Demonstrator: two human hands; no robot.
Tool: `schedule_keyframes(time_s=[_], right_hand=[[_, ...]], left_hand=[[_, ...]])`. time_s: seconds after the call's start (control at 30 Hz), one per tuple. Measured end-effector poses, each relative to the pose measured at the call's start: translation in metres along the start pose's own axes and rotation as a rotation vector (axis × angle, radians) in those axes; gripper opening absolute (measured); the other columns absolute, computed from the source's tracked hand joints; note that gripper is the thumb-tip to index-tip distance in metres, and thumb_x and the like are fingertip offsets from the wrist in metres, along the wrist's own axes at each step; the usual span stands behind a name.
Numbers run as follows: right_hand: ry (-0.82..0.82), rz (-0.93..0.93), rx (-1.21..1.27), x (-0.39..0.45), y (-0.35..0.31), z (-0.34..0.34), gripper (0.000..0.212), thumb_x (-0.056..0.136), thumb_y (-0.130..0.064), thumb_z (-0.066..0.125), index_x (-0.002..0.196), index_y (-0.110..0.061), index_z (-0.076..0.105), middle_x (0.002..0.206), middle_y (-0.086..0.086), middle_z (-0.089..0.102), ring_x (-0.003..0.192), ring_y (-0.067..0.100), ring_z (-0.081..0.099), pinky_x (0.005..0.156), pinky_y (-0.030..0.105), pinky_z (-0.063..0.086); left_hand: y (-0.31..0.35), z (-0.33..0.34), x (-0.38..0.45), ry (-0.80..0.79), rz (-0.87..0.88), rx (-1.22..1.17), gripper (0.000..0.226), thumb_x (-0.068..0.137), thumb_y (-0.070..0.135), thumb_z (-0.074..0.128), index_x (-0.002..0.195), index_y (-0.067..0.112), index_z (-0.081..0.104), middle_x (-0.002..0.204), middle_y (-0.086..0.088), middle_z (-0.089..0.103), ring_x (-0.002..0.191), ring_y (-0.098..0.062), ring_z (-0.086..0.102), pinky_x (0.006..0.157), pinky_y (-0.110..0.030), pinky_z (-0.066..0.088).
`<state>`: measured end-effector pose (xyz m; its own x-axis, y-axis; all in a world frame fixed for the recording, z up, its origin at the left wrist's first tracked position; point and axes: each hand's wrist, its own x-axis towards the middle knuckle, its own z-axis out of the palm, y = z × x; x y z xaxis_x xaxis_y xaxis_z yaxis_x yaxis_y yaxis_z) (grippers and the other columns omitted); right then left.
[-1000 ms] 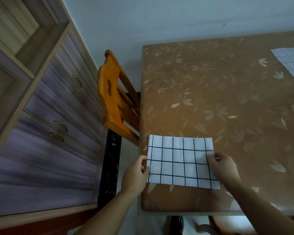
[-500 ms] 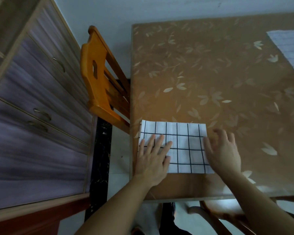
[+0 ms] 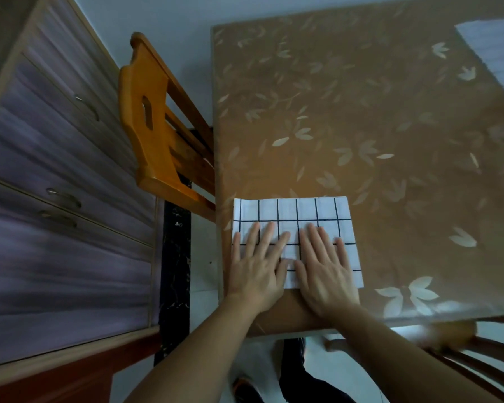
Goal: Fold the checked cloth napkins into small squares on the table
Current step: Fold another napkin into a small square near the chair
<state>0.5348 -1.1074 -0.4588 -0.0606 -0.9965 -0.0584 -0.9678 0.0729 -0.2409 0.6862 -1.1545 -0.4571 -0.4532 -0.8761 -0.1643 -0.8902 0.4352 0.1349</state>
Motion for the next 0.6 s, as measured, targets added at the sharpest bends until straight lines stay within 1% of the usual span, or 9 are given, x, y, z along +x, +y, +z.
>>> schedule_keyframes(time_s=[0.07, 0.2, 0.27, 0.33, 0.43, 0.5, 0.53, 0.57, 0.6], right_hand=[[-0.047, 0.032, -0.074, -0.003, 0.021, -0.008, 0.063, 0.097, -0.047, 0.02, 0.151, -0.015, 0.023, 0.159, 0.007, 0.019, 0.147, 0.021, 0.014, 0.117, 0.047, 0.014], [-0.14, 0.05, -0.12, -0.011, 0.06, -0.021, 0.066, 0.094, -0.056, 0.0, 0.152, -0.025, -0.006, 0.16, -0.003, -0.009, 0.146, 0.014, -0.015, 0.119, 0.045, -0.003], [-0.176, 0.038, -0.129, -0.011, 0.067, -0.024, 0.065, 0.093, -0.057, -0.004, 0.15, -0.026, -0.013, 0.159, -0.005, -0.016, 0.144, 0.013, -0.022, 0.119, 0.045, -0.007], [-0.187, 0.039, -0.135, -0.011, 0.066, -0.025, 0.064, 0.094, -0.056, -0.004, 0.149, -0.026, -0.016, 0.158, -0.005, -0.017, 0.144, 0.013, -0.023, 0.119, 0.045, -0.008], [-0.211, 0.047, -0.14, -0.01, 0.062, -0.026, 0.065, 0.092, -0.057, -0.006, 0.147, -0.025, -0.02, 0.158, -0.004, -0.018, 0.142, 0.014, -0.026, 0.118, 0.046, -0.009], [-0.247, 0.06, -0.15, -0.008, 0.061, -0.03, 0.066, 0.092, -0.056, -0.006, 0.146, -0.023, -0.023, 0.158, -0.001, -0.02, 0.141, 0.017, -0.028, 0.118, 0.048, -0.01], [-0.257, 0.064, -0.154, -0.007, 0.058, -0.034, 0.066, 0.093, -0.056, -0.003, 0.145, -0.022, -0.023, 0.158, 0.001, -0.021, 0.141, 0.02, -0.028, 0.118, 0.048, -0.01], [-0.247, 0.067, -0.154, -0.008, 0.055, -0.04, 0.067, 0.094, -0.056, 0.003, 0.147, -0.021, -0.02, 0.158, 0.003, -0.019, 0.142, 0.023, -0.025, 0.118, 0.049, -0.01], [-0.202, 0.049, -0.151, -0.01, 0.05, -0.047, 0.07, 0.095, -0.056, 0.011, 0.149, -0.019, -0.011, 0.159, 0.006, -0.012, 0.145, 0.026, -0.017, 0.118, 0.049, -0.008]], left_hand=[[-0.001, 0.001, -0.001, 0.001, 0.006, -0.008, 0.057, 0.096, 0.054, 0.006, 0.152, 0.041, 0.004, 0.163, 0.007, -0.002, 0.149, -0.019, -0.009, 0.118, -0.051, -0.006], [-0.016, 0.003, 0.0, 0.0, -0.024, -0.009, 0.056, 0.095, 0.055, 0.0, 0.149, 0.042, -0.011, 0.161, 0.008, -0.011, 0.147, -0.015, -0.017, 0.117, -0.049, -0.012], [-0.031, 0.002, -0.003, 0.003, -0.075, -0.027, 0.056, 0.095, 0.056, -0.002, 0.148, 0.042, -0.013, 0.159, 0.011, -0.015, 0.146, -0.014, -0.019, 0.116, -0.049, -0.013], [-0.045, 0.001, -0.009, -0.005, -0.109, -0.02, 0.058, 0.093, 0.058, -0.007, 0.148, 0.041, -0.015, 0.158, 0.012, -0.019, 0.146, -0.014, -0.021, 0.116, -0.051, -0.012], [-0.05, -0.003, -0.012, -0.046, -0.127, 0.009, 0.058, 0.091, 0.057, -0.012, 0.145, 0.04, -0.022, 0.158, 0.011, -0.023, 0.144, -0.014, -0.026, 0.117, -0.053, -0.011], [-0.046, -0.007, -0.012, -0.068, -0.126, 0.044, 0.057, 0.093, 0.055, -0.009, 0.145, 0.037, -0.024, 0.158, 0.008, -0.023, 0.143, -0.017, -0.029, 0.116, -0.054, -0.012], [-0.044, -0.011, -0.011, -0.081, -0.124, 0.065, 0.058, 0.095, 0.054, -0.005, 0.147, 0.036, -0.022, 0.159, 0.006, -0.022, 0.143, -0.019, -0.029, 0.116, -0.054, -0.013], [-0.042, -0.015, -0.01, -0.092, -0.122, 0.083, 0.059, 0.096, 0.053, -0.001, 0.149, 0.034, -0.018, 0.16, 0.004, -0.02, 0.143, -0.021, -0.027, 0.115, -0.055, -0.015], [-0.039, -0.019, -0.008, -0.095, -0.118, 0.096, 0.059, 0.098, 0.051, 0.006, 0.152, 0.032, -0.011, 0.161, 0.002, -0.016, 0.145, -0.023, -0.025, 0.114, -0.055, -0.016]])
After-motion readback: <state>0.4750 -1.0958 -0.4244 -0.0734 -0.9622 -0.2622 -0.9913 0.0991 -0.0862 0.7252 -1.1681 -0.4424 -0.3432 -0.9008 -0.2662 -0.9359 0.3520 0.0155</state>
